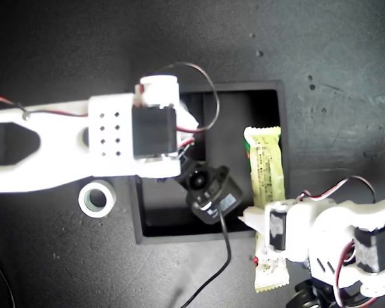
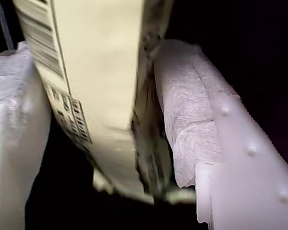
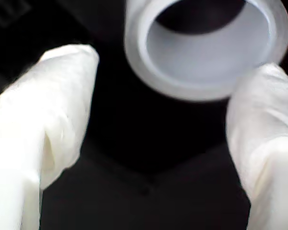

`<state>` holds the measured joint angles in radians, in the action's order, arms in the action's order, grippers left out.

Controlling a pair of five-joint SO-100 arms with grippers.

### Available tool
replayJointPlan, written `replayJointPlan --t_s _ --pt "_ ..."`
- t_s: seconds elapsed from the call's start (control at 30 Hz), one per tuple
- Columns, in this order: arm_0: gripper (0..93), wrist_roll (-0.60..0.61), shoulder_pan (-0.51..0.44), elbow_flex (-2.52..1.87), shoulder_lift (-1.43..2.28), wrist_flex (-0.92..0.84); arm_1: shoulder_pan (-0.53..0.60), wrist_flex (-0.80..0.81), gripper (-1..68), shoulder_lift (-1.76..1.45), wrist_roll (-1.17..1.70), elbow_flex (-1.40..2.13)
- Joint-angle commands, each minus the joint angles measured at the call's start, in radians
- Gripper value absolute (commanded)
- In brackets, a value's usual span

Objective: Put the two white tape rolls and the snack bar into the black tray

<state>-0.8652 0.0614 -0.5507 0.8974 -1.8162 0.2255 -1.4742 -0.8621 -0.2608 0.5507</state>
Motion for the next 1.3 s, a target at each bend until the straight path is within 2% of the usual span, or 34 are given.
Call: replayJointPlan --t_s 0.0,0.13,0.23,0.3,0.37,0.47,0.6,0.77,0.93,1.0,1.27 --pt "24.7 0.029 0.034 -0.126 0.316 -0.02 -0.017 -0.026 20.0 -0.011 0.184 0.008" --pt "26.5 0.028 0.051 -0.307 0.646 -0.02 -0.043 -0.087 23.6 -0.011 0.212 -0.009" --pt "26.2 -0.031 0.002 -0.437 0.847 -0.02 -0.067 -0.19 24.4 -0.011 0.252 -0.104" --pt "24.8 -0.12 -0.089 -0.52 0.939 -0.015 -0.095 -0.298 24.5 -0.011 0.281 -0.213" --pt "22.8 -0.238 -0.212 -0.634 1.011 0.026 -0.129 -0.327 24.5 -0.061 0.311 -0.219" --pt "21.2 -0.419 -0.393 -0.882 1.109 0.193 -0.189 -0.327 21.9 -0.155 0.35 -0.184" --pt "20.8 -0.581 -0.505 -1.253 1.204 0.483 -0.27 -0.327 20.7 -0.281 0.371 -0.15" --pt "20.8 -0.657 -0.535 -1.58 1.307 0.778 -0.379 -0.327 18.9 -0.437 0.316 -0.137" --pt "20.8 -0.69 -0.528 -1.764 1.359 0.927 -0.451 -0.327 14.3 -0.615 0.163 -0.179" --pt "20.6 -0.69 -0.523 -1.821 1.373 0.992 -0.472 -0.327 9.2 -0.698 0.066 -0.209" --pt "19.9 -0.667 -0.529 -1.815 1.252 1.109 -0.479 -0.327 2.1 -0.951 -0.245 -0.094"
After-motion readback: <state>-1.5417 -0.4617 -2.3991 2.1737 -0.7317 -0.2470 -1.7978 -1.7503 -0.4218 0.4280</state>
